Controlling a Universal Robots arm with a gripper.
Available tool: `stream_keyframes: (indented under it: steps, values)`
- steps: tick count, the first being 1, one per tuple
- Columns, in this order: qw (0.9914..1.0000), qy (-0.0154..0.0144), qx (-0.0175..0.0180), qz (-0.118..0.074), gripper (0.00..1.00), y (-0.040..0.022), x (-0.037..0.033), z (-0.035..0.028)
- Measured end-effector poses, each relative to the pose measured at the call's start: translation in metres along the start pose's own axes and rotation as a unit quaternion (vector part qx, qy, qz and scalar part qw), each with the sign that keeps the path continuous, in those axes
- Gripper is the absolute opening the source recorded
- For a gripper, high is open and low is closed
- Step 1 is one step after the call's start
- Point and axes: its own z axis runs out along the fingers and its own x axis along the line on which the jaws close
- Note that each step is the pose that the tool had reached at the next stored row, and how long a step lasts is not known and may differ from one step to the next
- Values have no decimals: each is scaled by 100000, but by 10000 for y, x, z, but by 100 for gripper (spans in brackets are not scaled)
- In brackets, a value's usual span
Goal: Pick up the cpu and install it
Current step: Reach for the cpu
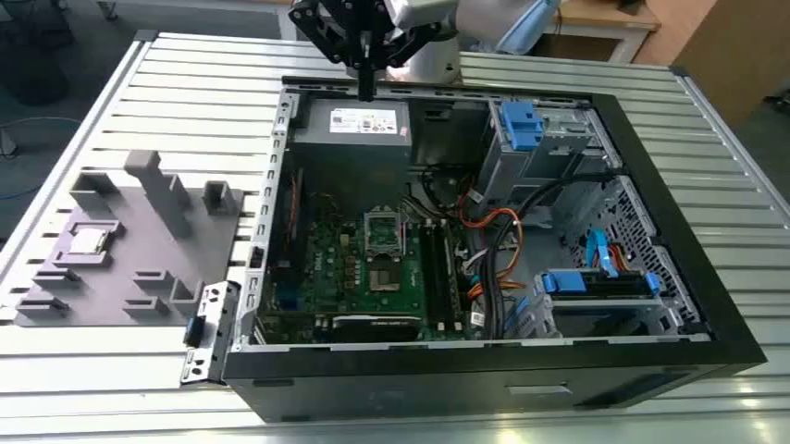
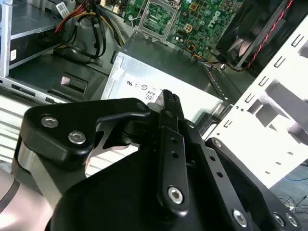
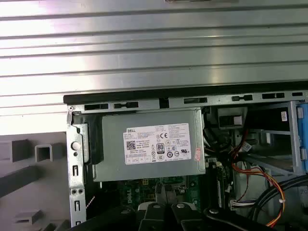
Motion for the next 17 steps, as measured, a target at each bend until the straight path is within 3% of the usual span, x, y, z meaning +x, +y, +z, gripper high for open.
stream_keyframes:
  steps: [17]
  values:
    - [100000, -89, -6, -7, 11, -5, 64, -2]
